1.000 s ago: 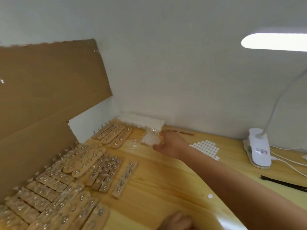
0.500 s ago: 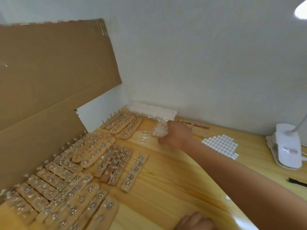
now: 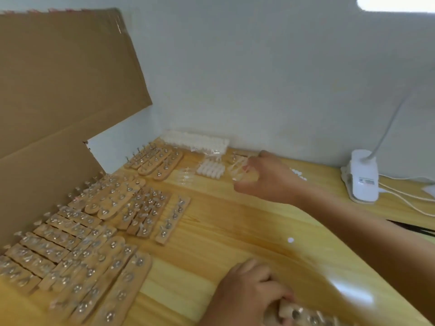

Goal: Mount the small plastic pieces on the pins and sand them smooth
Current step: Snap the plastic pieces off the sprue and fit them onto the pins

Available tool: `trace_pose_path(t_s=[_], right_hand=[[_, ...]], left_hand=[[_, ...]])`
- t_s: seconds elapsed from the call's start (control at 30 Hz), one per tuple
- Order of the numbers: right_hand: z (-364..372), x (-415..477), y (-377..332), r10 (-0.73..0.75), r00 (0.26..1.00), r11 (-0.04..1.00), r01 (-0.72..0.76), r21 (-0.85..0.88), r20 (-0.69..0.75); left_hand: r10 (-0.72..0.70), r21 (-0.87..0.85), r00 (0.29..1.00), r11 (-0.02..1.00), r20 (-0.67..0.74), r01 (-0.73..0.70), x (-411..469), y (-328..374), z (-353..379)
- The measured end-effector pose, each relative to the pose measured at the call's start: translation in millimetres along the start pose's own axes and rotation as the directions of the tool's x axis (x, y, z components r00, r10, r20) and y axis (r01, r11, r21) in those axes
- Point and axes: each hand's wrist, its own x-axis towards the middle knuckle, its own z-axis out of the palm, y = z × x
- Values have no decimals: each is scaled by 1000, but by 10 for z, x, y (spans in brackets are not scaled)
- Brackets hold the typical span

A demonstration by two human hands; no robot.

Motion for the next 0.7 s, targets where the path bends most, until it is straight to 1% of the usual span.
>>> trace_pose_path(t_s=[0.03,0.07,0.13,0.17,0.23,0.3,0.33,0.43,0.57,0.7], right_hand=[[-137,-212,72,-9,999,1000,9,6,46],[-271,-434,156,-5,994,1000,6,-4,106],[-505,-904,348,46,974,999,-47,0,224],[-605,-1139,451,88,960,995,-97,21,266],[-771,-1581,650,172,936,980,-194,42,308],[-876,-1961,816,241,919,966,-257,10,311],[-906,-2118,880,262,913,960,-280,16,312],[-937,-2495,984,276,907,944,-318,87,317],[-901,-2766,1011,240,926,958,-275,83,291],[-800,-2799,958,167,951,966,-211,152,262]], left_hand=[[-76,-159,997,984,-12,73,-201,130,-186],[-20,-126,1000,992,10,21,-334,455,-70],[-77,-105,997,992,2,77,-407,546,-100],[-70,-121,996,990,62,77,-396,665,-87],[-40,-162,995,985,95,55,-378,822,5],[-28,-167,996,985,88,43,-387,879,55],[-18,-165,994,986,107,35,-405,930,67],[21,-171,992,985,123,0,-428,1125,137],[57,-142,989,989,134,-37,-415,1305,202],[63,-191,985,981,161,-32,-391,1426,263]])
